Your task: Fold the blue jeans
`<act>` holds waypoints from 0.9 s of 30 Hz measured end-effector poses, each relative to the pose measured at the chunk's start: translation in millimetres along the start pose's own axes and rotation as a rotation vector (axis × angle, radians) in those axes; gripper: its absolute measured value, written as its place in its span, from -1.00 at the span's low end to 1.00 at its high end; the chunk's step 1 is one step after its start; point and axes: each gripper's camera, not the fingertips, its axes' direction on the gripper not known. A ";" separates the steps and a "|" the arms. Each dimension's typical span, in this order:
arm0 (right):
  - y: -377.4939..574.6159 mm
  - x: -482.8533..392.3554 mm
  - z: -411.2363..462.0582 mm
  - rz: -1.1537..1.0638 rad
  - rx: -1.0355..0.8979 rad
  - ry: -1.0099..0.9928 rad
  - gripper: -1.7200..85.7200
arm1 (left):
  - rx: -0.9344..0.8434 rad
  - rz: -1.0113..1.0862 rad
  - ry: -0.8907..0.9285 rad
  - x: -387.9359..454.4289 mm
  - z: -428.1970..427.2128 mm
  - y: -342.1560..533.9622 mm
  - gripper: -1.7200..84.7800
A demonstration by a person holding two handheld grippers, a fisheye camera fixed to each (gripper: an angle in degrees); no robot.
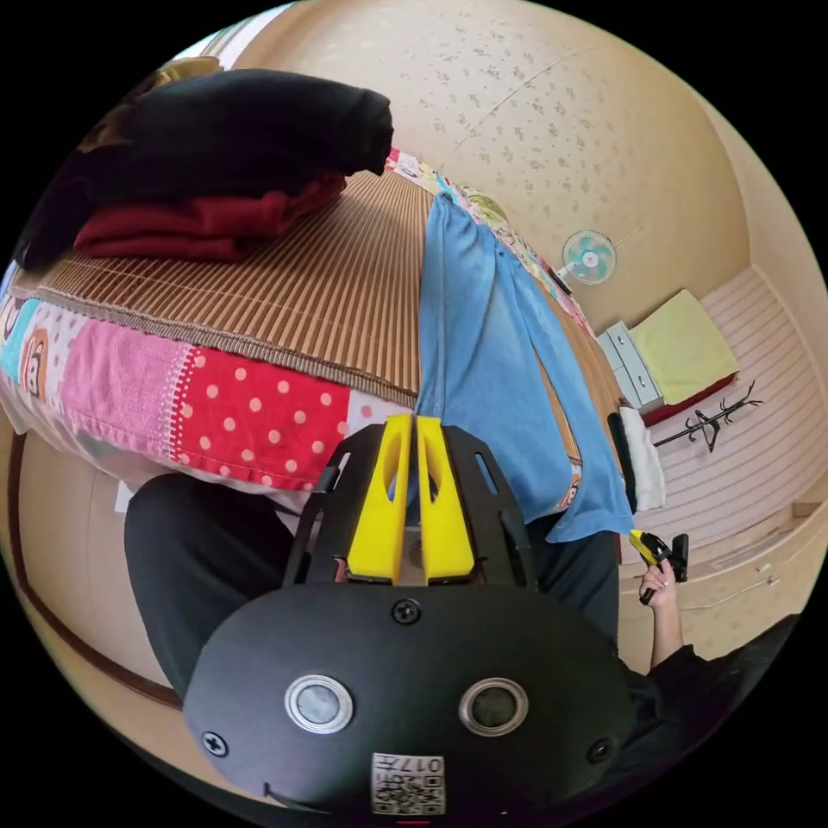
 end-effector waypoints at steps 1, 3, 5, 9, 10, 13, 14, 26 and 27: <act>5.2 -14.7 -4.4 -0.101 0.024 -0.046 -0.92 | 0.026 -0.021 0.006 2.1 -13.6 2.6 -0.91; 13.4 -42.9 -9.4 -0.275 0.041 -0.137 -0.92 | 0.060 -0.010 0.085 14.7 -33.0 3.8 -0.82; 18.3 -79.3 -3.5 -0.443 -0.010 -0.219 -0.92 | 0.041 0.068 0.242 40.5 -41.5 -0.8 -0.80; 19.4 -125.3 33.3 -0.586 -0.156 -0.300 -0.92 | -0.254 0.236 0.638 127.3 -2.9 -18.5 -0.79; 20.9 -137.7 48.4 -0.613 -0.192 -0.310 -0.92 | -0.322 0.264 0.702 152.7 10.8 -18.6 -0.74; 25.7 -160.0 88.2 -0.664 -0.273 -0.317 -0.92 | -0.431 0.297 0.734 199.5 41.9 -18.3 -0.68; 26.4 -165.0 104.0 -0.667 -0.306 -0.319 -0.92 | -0.453 0.301 0.724 206.7 48.0 -18.9 -0.67; 26.6 -191.5 212.8 -0.747 -0.561 -0.274 -0.91 | -0.598 0.385 0.518 251.9 82.9 -17.8 -0.86; 24.0 -190.9 216.1 -0.751 -0.580 -0.299 -0.91 | -0.576 0.382 0.510 248.0 78.9 -17.8 -0.91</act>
